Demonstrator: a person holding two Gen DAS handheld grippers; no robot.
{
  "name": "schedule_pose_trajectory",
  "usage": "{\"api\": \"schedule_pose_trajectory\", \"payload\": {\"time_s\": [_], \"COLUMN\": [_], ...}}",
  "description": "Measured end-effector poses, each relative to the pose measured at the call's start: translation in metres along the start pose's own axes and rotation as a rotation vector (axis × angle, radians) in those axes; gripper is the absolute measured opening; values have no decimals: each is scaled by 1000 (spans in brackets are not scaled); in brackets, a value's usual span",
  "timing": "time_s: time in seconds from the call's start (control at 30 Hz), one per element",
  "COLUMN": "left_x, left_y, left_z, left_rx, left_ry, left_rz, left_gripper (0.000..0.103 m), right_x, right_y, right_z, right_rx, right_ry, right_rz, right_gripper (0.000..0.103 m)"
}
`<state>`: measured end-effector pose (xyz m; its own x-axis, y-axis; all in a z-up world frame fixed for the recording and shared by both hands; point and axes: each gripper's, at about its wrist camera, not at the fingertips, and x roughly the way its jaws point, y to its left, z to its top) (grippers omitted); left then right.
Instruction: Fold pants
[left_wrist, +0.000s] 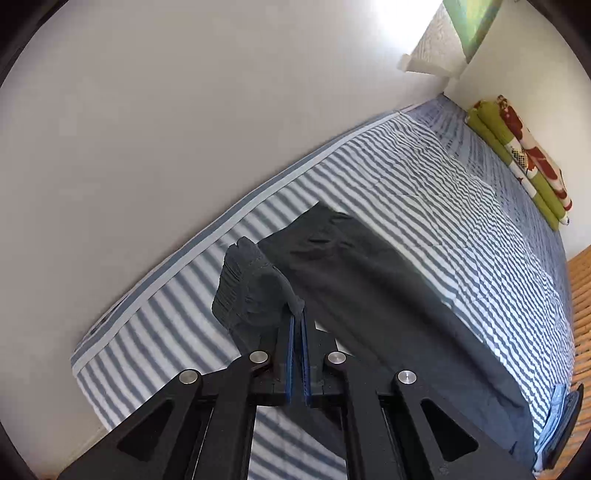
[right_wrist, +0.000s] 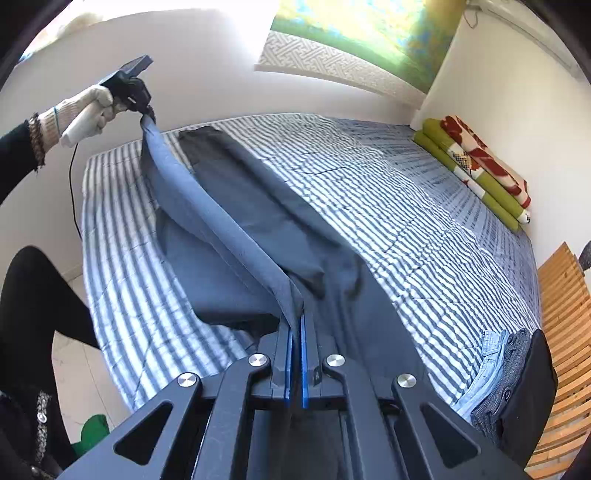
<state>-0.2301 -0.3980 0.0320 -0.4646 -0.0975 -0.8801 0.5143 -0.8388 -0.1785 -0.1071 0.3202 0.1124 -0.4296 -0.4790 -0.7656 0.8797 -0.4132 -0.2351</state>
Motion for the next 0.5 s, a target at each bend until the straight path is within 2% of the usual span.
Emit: {"api": "schedule_pose_trajectory", "payload": {"time_s": [0.17,0.3,0.37,0.4,0.43,0.47,0.5], "left_x": [57,114,139,148,154,156,150], "left_y": [-64,-92,-101,-104,-106,-107,-105], "left_z": [48,71,80,84,88,92,94], "left_rx": [40,8,-23,-29,-32,-37,-37], "left_ry": [26,79,107,132,150,133,102], "left_rz": [48,65,68,59,58,64,64], "left_gripper": [3,3,10,17,33,43,46], "right_x": [60,112,140,154,168,179,189], "right_y": [-59,-93,-103,-107,-112,-117,-117], "right_z": [25,29,28,28,27,25,22], "right_rx": [72,111,116,113,114,116,111], "right_ry": [50,113,150,170,189,209,229], "right_rz": [-37,-44,-55,-64,-72,-77,-86], "right_gripper": [3,3,3,3,3,3,3]}}
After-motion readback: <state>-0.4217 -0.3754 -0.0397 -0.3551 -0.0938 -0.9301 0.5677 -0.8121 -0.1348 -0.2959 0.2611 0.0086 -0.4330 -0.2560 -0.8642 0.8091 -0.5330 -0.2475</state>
